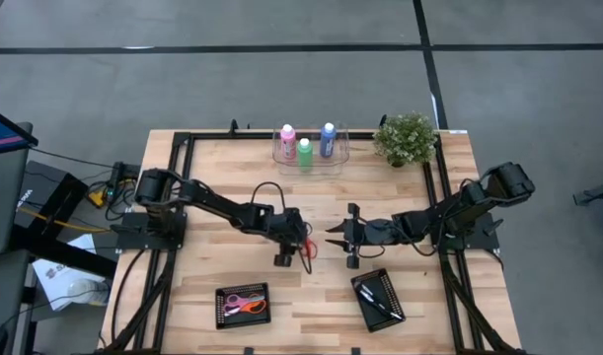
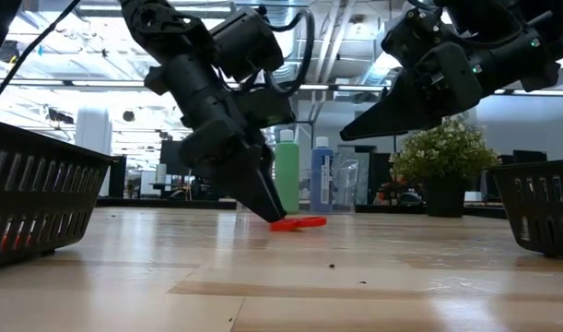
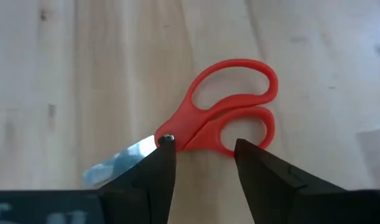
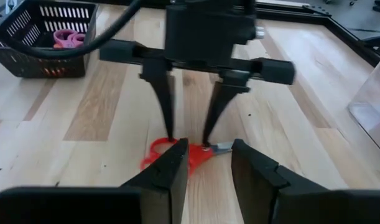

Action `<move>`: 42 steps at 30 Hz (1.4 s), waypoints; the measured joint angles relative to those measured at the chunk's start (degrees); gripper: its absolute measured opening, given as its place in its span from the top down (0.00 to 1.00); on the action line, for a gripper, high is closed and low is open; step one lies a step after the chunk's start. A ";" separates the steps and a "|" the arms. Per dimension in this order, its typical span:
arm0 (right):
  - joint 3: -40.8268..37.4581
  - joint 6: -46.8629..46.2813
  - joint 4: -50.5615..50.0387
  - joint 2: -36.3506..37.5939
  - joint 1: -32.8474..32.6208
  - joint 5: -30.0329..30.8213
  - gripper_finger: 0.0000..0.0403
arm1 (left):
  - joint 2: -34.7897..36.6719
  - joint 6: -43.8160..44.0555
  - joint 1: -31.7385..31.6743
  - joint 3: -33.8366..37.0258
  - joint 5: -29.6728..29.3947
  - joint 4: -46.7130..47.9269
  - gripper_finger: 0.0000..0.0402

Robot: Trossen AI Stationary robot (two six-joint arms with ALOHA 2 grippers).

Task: Pick & Place Paint Supplies
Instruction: Put the red scissors into the left black bin

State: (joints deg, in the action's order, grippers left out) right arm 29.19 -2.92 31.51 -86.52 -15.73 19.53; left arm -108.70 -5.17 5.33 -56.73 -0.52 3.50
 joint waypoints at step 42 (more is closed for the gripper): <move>0.00 1.42 -0.48 0.00 0.13 -0.15 0.73 | 1.50 -15.48 3.93 -0.95 2.19 0.42 0.60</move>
State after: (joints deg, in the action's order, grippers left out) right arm 29.19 -1.50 31.03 -86.52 -15.59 19.38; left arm -107.20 -20.65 9.26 -57.68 1.67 3.92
